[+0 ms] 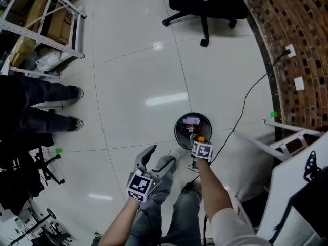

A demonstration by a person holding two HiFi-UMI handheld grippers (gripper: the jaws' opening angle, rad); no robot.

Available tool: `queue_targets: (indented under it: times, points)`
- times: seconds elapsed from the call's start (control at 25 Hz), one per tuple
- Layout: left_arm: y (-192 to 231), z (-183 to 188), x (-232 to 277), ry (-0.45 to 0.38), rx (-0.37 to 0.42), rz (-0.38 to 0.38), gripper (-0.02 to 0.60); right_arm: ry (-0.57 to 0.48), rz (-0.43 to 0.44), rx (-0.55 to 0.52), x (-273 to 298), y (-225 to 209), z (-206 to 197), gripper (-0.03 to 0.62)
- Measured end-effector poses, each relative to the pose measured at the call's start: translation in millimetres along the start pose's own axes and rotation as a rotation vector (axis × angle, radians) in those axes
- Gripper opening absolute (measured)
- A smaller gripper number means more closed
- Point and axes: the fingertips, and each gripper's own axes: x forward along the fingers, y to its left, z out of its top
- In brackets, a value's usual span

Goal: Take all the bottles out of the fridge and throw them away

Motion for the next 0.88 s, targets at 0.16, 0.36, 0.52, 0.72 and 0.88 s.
queue_targets:
  times: [0.16, 0.36, 0.52, 0.72, 0.88]
  points:
    - [7, 8, 9, 0.003, 0.05, -0.019, 0.341, -0.063, 0.043, -0.055, -20, 7, 5, 0.439]
    - [-21, 60, -7, -0.029, 0.065, -0.07, 0.34, -0.241, 0.119, -0.042, -145, 28, 33, 0.439]
    - [-79, 124, -25, -0.075, 0.107, -0.181, 0.341, -0.455, 0.136, -0.028, -305, 32, 59, 0.439]
    - [-192, 219, -55, -0.164, 0.224, -0.407, 0.34, -0.762, 0.003, 0.068, -521, -3, 69, 0.437]
    - [-303, 287, -79, -0.257, 0.35, -0.662, 0.339, -1.068, -0.23, 0.185, -677, -44, 52, 0.432]
